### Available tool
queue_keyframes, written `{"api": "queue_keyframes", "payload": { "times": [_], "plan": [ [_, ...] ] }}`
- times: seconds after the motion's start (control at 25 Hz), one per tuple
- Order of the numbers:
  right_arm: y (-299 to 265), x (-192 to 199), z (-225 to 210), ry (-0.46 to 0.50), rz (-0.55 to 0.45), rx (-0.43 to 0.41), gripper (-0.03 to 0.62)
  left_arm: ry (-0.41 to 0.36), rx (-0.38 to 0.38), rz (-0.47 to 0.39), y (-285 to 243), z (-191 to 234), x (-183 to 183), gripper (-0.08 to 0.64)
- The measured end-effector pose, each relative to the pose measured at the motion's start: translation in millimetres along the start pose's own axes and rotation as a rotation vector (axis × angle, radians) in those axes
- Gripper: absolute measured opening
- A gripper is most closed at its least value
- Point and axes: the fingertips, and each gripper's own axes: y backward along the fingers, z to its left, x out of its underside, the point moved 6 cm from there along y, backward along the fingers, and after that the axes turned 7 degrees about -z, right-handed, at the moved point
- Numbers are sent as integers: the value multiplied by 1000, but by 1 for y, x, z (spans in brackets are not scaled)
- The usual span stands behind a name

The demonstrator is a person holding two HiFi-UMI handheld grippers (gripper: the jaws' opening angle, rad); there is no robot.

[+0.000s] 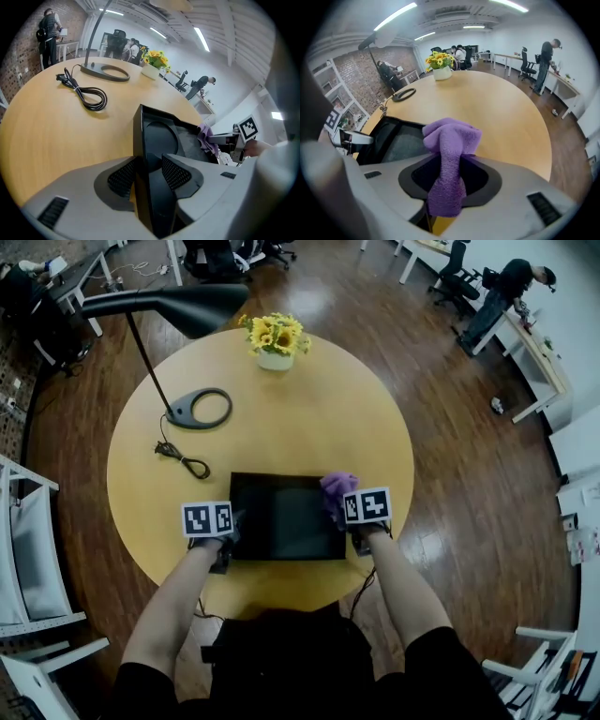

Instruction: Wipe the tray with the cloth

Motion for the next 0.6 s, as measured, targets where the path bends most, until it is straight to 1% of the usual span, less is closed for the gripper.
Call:
{"api": "queue_keyframes", "payload": {
  "times": [0.16,0.32,0.4,0.52,0.6],
  "plan": [
    [10,26,10,15,1,9,138,10,2,-4,-2,3,0,172],
    [22,54,18,11,0,13,133,2,-3,-20,-2,3,0,172],
    [28,68,23,21,0,13,132,-17,2,-28,-2,3,0,172],
    [37,85,31,82,2,17,132,-67,15,-26,-1,1,-1,170],
    [42,93,31,86,-3,14,130,-56,15,-29,-2,0,-1,170]
  ]
}}
